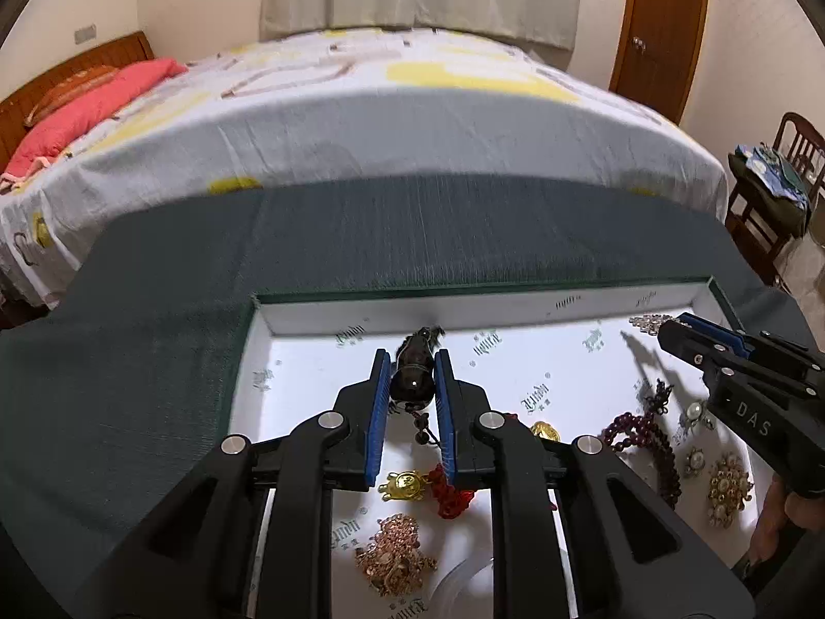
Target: Organize jewelry
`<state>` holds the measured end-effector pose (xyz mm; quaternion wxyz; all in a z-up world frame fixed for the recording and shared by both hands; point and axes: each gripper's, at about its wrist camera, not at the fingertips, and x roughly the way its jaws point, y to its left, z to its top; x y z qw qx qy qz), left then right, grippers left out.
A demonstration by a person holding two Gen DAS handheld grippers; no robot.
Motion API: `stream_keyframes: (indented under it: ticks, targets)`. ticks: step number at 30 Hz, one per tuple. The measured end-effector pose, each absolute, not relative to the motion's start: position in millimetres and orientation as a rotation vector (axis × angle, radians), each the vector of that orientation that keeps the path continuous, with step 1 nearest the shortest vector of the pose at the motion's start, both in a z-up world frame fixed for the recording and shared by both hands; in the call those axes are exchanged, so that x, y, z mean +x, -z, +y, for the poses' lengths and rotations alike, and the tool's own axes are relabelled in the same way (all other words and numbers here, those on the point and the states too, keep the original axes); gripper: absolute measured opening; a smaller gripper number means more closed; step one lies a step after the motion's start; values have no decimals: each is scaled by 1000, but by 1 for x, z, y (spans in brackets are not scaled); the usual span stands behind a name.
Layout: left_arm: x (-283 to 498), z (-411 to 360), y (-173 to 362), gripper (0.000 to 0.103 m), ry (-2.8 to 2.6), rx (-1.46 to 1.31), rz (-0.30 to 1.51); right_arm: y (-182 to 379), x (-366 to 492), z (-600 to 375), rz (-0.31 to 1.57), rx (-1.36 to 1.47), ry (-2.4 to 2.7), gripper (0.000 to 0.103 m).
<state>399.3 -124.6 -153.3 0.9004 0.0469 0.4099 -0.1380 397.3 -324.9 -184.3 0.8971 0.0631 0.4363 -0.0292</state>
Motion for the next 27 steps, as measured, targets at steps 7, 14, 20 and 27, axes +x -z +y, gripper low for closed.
stream_keyframes:
  ticks: [7, 14, 20, 27]
  targets:
    - [404, -126, 158, 18, 286, 116, 869, 189, 402, -322, 949, 125, 57, 16]
    - [403, -126, 155, 47, 277, 100, 844, 185, 401, -325, 920, 144, 68, 45]
    - [392, -122, 138, 62, 262, 84, 791, 165, 379, -323, 805, 132, 95, 60]
    - [331, -107, 94, 83, 231, 75, 684, 128, 315, -314, 709, 114, 101, 71]
